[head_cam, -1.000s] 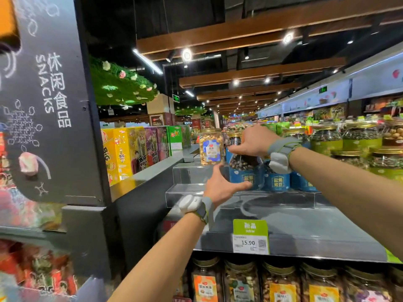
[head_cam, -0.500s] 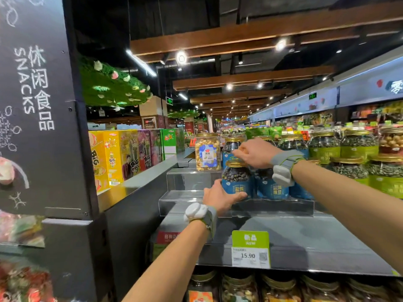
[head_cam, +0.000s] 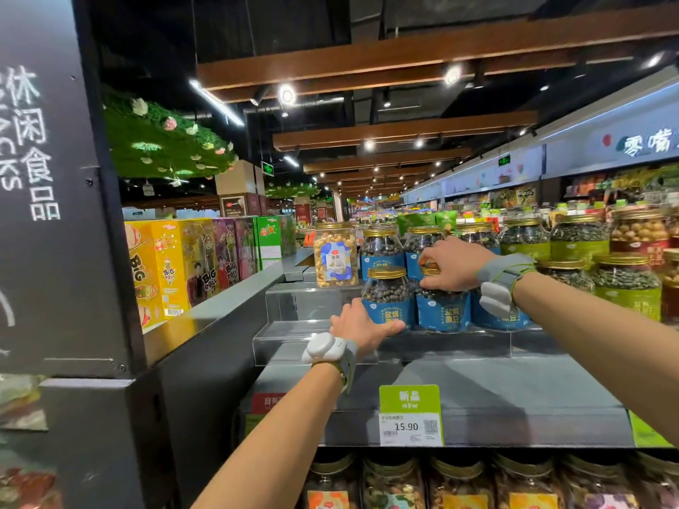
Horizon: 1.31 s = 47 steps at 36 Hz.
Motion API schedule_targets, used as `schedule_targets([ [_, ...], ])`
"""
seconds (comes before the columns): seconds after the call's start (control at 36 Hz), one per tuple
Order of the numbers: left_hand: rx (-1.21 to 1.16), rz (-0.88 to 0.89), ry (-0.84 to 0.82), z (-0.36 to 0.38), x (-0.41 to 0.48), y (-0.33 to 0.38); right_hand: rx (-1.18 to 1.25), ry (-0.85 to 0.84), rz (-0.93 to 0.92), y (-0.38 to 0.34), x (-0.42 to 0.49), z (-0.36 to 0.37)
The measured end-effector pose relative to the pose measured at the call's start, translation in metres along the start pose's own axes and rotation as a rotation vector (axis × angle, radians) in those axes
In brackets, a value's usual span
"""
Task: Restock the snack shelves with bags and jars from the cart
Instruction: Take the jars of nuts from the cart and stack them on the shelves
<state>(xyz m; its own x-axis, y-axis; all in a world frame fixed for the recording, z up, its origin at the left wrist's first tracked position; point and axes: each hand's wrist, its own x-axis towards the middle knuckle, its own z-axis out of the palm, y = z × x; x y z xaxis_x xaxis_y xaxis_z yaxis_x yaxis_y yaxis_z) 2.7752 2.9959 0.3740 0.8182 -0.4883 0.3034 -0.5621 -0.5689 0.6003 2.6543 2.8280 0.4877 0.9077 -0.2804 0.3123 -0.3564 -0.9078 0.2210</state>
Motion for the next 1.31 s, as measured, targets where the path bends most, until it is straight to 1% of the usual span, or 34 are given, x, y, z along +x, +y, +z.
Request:
schedule_targets([
  [0.14, -0.03, -0.025, -0.005, -0.005, -0.005, 0.003, 0.029, 0.001, 0.017, -0.002, -0.002, 0.0],
  [0.28, -0.12, -0.07, -0.037, -0.012, -0.017, 0.006, 0.071, 0.027, 0.037, -0.005, -0.01, 0.004],
  [0.31, -0.141, -0.071, -0.02, -0.014, -0.02, 0.008, 0.087, 0.047, 0.045, -0.006, -0.013, 0.007],
  [0.36, -0.188, -0.063, 0.062, -0.022, -0.026, 0.013, 0.147, 0.138, 0.078, -0.009, -0.019, 0.012],
  [0.47, -0.344, 0.033, 0.292, -0.045, -0.04, 0.03, 0.341, 0.431, 0.115, -0.022, -0.039, 0.013],
  [0.53, -0.404, 0.092, 0.333, -0.051, -0.05, 0.04, 0.43, 0.541, 0.135, -0.03, -0.052, 0.014],
  [0.64, -0.389, 0.246, 0.315, -0.049, -0.08, 0.07, 0.589, 0.68, 0.181, -0.038, -0.085, 0.018],
  [0.69, -0.389, 0.331, 0.258, -0.04, -0.101, 0.088, 0.629, 0.718, 0.205, -0.036, -0.11, 0.022],
  [0.78, -0.39, 0.428, 0.128, -0.016, -0.129, 0.114, 0.687, 0.734, 0.265, -0.026, -0.156, 0.031],
  [0.86, -0.339, 0.504, 0.017, 0.023, -0.161, 0.152, 0.72, 0.717, 0.4, 0.005, -0.22, 0.042],
  [1.0, -0.271, 0.586, -0.217, 0.097, -0.225, 0.216, 0.804, 0.534, 0.692, 0.072, -0.341, 0.069],
  [1.06, -0.21, 0.621, -0.331, 0.137, -0.269, 0.247, 0.788, 0.481, 0.814, 0.102, -0.407, 0.082],
  [1.11, -0.142, 0.605, -0.419, 0.173, -0.306, 0.266, 0.77, 0.387, 0.898, 0.123, -0.463, 0.094],
  [1.14, -0.128, 0.623, -0.469, 0.199, -0.336, 0.285, 0.754, 0.336, 0.957, 0.138, -0.505, 0.099],
  [1.17, -0.104, 0.636, -0.517, 0.213, -0.352, 0.291, 0.75, 0.295, 0.98, 0.147, -0.527, 0.105],
  [1.19, -0.085, 0.661, -0.584, 0.232, -0.377, 0.305, 0.743, 0.245, 1.042, 0.158, -0.561, 0.113],
  [1.28, 0.02, 0.715, -0.707, 0.279, -0.435, 0.331, 0.735, 0.177, 1.17, 0.188, -0.64, 0.142],
  [1.31, 0.049, 0.734, -0.763, 0.298, -0.456, 0.341, 0.738, 0.162, 1.24, 0.197, -0.669, 0.151],
])
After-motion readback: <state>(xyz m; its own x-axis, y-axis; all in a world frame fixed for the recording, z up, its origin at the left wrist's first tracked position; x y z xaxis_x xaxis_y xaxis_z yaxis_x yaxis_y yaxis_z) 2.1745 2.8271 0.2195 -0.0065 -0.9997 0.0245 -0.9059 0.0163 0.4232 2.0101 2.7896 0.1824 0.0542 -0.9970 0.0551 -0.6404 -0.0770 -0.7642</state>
